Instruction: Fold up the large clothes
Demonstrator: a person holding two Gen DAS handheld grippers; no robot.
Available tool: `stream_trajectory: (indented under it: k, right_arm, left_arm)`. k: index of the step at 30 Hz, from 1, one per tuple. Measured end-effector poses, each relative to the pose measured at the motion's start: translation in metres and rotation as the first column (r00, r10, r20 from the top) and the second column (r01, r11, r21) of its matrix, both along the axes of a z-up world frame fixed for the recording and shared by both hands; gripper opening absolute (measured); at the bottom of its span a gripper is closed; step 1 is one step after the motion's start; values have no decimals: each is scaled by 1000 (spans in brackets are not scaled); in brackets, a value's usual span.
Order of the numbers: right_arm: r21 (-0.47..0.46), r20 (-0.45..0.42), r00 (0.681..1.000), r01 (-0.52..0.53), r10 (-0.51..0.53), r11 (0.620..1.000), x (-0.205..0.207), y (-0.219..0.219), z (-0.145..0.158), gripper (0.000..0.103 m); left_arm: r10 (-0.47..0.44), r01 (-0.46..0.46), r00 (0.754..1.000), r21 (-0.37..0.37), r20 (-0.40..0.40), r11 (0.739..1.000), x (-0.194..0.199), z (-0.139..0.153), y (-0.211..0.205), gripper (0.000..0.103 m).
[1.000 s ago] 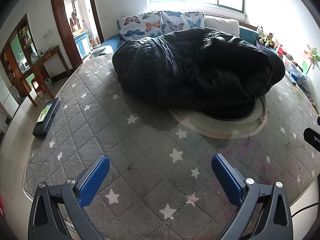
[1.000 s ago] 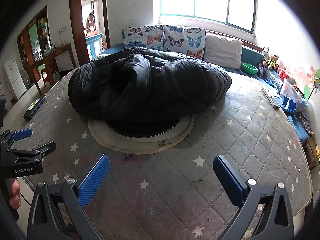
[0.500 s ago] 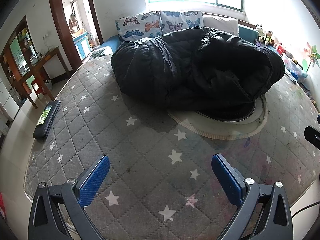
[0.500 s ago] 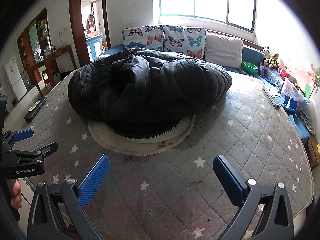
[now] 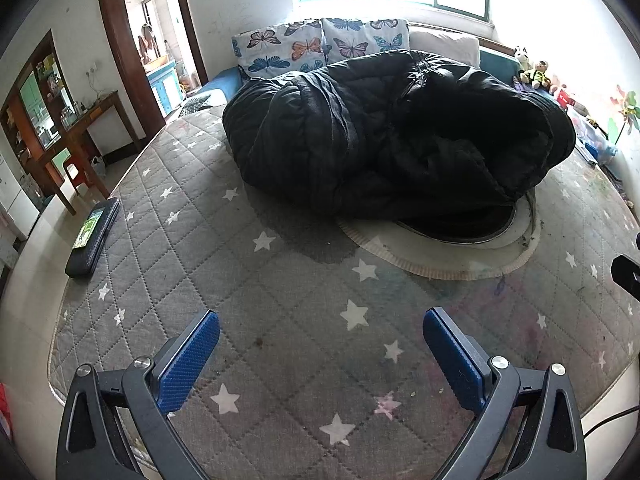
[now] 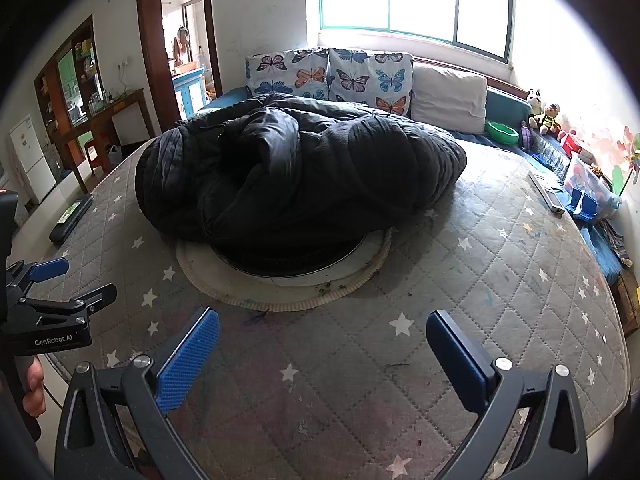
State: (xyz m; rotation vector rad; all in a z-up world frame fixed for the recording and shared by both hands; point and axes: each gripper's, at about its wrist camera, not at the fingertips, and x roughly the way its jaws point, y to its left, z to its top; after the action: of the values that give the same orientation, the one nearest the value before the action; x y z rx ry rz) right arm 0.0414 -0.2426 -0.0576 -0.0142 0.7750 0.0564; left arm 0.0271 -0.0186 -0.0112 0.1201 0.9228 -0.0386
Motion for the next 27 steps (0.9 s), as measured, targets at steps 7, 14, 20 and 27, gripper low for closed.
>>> stream_trajectory:
  k: [7, 14, 20, 27]
  right_arm:
    - [-1, -13, 1000, -17, 16, 1000, 4, 2, -3, 103]
    - [-15, -29, 999, -34, 33, 999, 12, 2, -2, 103]
    - [-31, -32, 999, -42, 41, 999, 25, -4, 5, 103]
    - [-94, 3, 1000, -24, 25, 995, 52, -18, 29, 103]
  left_arm:
    - [1, -1, 1000, 3, -7, 1000, 7, -2, 1, 103]
    - [-21, 21, 1000, 6, -15, 1000, 17, -2, 3, 103]
    - [-31, 31, 999, -3, -18, 1000, 32, 5, 18, 103]
    - [-7, 6, 999, 23, 31, 1000, 61, 33, 42, 103]
